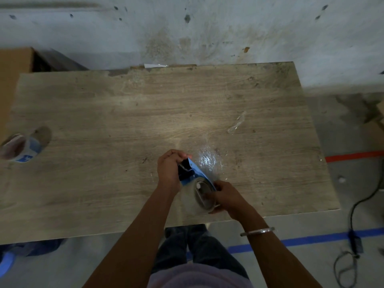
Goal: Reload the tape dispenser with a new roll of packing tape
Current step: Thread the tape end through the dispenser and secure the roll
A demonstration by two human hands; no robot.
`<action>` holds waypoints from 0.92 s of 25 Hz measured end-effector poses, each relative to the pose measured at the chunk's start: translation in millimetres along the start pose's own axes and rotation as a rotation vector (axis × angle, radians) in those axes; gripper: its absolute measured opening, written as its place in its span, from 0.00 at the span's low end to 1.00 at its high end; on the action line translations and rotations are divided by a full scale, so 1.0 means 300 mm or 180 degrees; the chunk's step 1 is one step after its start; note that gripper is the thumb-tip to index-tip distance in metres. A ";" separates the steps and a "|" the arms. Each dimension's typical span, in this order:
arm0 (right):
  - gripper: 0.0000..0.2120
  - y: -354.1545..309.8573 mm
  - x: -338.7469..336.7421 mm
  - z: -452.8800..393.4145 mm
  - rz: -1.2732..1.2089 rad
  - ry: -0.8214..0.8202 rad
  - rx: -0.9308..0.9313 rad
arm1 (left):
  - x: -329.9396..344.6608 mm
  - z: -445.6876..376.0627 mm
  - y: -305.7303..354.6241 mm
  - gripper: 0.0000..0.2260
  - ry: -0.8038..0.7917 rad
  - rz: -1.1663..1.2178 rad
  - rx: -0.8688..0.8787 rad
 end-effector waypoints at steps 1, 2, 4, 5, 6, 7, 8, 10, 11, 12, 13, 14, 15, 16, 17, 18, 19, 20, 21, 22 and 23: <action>0.13 -0.014 -0.005 -0.002 0.0182 0.0022 -0.0111 | 0.003 -0.004 0.004 0.10 0.0003 0.0054 0.0005; 0.14 -0.031 -0.010 -0.003 0.0377 0.0020 -0.0201 | 0.010 -0.009 0.014 0.10 -0.0028 0.0108 0.0036; 0.14 -0.066 -0.021 -0.001 0.0633 -0.0009 -0.0343 | 0.029 -0.018 0.038 0.10 -0.0144 0.0223 0.0110; 0.13 -0.088 -0.029 0.002 0.0685 0.0008 -0.0410 | 0.044 -0.022 0.056 0.10 -0.0246 0.0297 0.0166; 0.12 -0.112 -0.038 0.005 0.0696 0.0056 -0.0460 | 0.062 -0.025 0.077 0.09 -0.0385 0.0373 0.0224; 0.12 -0.135 -0.049 0.009 0.0658 0.0130 -0.0496 | 0.087 -0.025 0.102 0.08 -0.0566 0.0421 0.0283; 0.11 -0.158 -0.064 0.017 0.0603 0.0223 -0.0527 | 0.116 -0.026 0.128 0.06 -0.0776 0.0427 0.0339; 0.09 -0.194 -0.096 0.034 0.0528 0.0414 -0.0583 | 0.167 -0.034 0.166 0.05 -0.1187 0.0278 0.0419; 0.08 -0.208 -0.110 0.043 0.0506 0.0489 -0.0608 | 0.183 -0.037 0.177 0.07 -0.1369 0.0201 0.0441; 0.07 -0.226 -0.120 0.054 0.0502 0.0532 -0.0636 | 0.195 -0.043 0.185 0.08 -0.1533 0.0232 0.0436; 0.06 -0.241 -0.127 0.061 0.0515 0.0539 -0.0667 | 0.200 -0.050 0.187 0.10 -0.1682 0.0381 0.0393; 0.05 -0.257 -0.133 0.068 0.0572 0.0548 -0.0676 | 0.204 -0.056 0.181 0.13 -0.1834 0.0613 0.0307; 0.05 -0.267 -0.140 0.073 0.0664 0.0575 -0.0664 | 0.210 -0.058 0.169 0.18 -0.1967 0.0835 0.0194; 0.05 -0.275 -0.145 0.075 0.0780 0.0607 -0.0632 | 0.216 -0.057 0.155 0.22 -0.2096 0.1049 0.0101; 0.05 -0.278 -0.153 0.073 0.0887 0.0658 -0.0596 | 0.217 -0.056 0.142 0.24 -0.2184 0.1221 0.0017; 0.05 -0.283 -0.162 0.073 0.0981 0.0732 -0.0570 | 0.216 -0.055 0.132 0.25 -0.2255 0.1368 -0.0059; 0.05 -0.284 -0.178 0.075 0.1097 0.0849 -0.0539 | 0.213 -0.053 0.127 0.25 -0.2275 0.1435 -0.0120; 0.07 -0.281 -0.200 0.078 0.1278 0.1004 -0.0473 | 0.205 -0.056 0.128 0.23 -0.2256 0.1437 -0.0150; 0.09 -0.273 -0.231 0.082 0.1520 0.1207 -0.0348 | 0.186 -0.070 0.130 0.21 -0.2133 0.1330 -0.0161; 0.11 -0.268 -0.266 0.093 0.1740 0.1450 -0.0201 | 0.155 -0.098 0.134 0.20 -0.1864 0.1029 -0.0090; 0.14 -0.269 -0.298 0.105 0.1876 0.1696 -0.0109 | 0.113 -0.126 0.138 0.18 -0.1400 0.0532 0.0015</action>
Point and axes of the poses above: each hand's wrist, its own z-axis away from the middle knuckle, its own x-axis out of the palm, y = z × x, the point moved 9 cm from there along -z, towards the middle knuckle, and after that the axes turned 10 degrees about -y, right-handed, at the moved point
